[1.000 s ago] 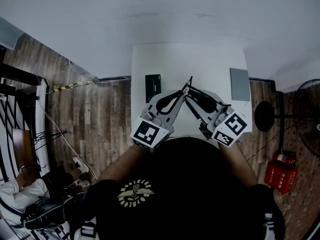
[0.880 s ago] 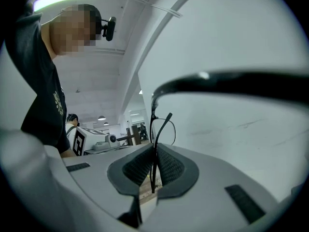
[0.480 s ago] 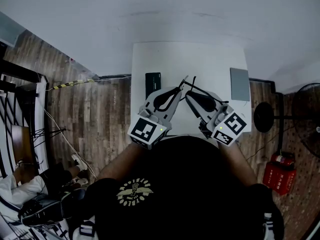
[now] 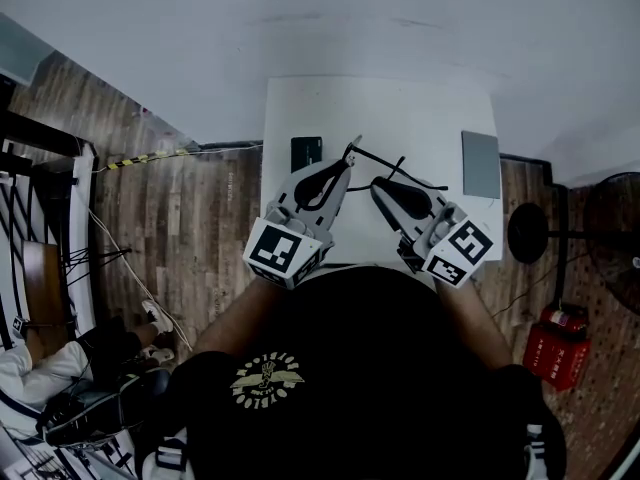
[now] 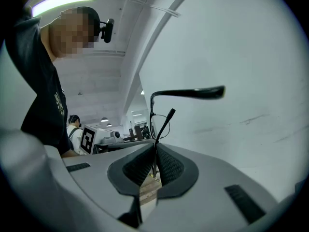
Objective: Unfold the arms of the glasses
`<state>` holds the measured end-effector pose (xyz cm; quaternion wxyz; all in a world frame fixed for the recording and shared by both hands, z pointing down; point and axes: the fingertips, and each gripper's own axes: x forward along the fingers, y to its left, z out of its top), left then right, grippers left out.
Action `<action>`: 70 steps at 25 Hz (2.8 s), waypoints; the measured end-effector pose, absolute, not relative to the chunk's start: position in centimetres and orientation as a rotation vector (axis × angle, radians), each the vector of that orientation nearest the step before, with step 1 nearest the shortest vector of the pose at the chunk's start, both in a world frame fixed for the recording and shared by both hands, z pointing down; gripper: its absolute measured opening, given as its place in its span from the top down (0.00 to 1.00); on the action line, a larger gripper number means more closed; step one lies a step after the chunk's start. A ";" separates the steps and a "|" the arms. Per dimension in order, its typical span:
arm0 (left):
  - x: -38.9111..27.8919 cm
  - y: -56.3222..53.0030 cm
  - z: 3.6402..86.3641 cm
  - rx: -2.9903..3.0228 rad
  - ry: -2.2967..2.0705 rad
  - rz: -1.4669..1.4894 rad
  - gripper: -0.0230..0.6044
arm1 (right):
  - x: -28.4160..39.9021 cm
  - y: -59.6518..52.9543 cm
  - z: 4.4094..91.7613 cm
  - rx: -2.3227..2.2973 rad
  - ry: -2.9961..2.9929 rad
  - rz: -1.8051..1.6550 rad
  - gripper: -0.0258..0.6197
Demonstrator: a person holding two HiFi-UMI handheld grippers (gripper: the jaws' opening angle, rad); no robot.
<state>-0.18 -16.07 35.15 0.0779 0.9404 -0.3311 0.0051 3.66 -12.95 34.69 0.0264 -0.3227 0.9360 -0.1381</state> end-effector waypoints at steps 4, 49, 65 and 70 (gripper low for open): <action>-0.6 -16.2 34.8 2.807 -1.010 0.014 0.92 | 4.0 -12.7 34.6 -0.990 2.879 -0.436 0.93; -9.3 -16.2 33.3 2.629 -1.090 -0.235 0.92 | -0.2 -9.8 38.5 -0.908 2.870 -0.661 0.94; -4.5 -17.3 32.5 2.681 -1.150 -0.193 0.93 | 6.6 -9.6 39.2 -1.106 2.904 -0.574 0.81; -0.4 -18.0 32.8 2.687 -1.194 -0.149 0.93 | 14.6 -10.4 38.9 -1.314 2.856 -0.505 0.81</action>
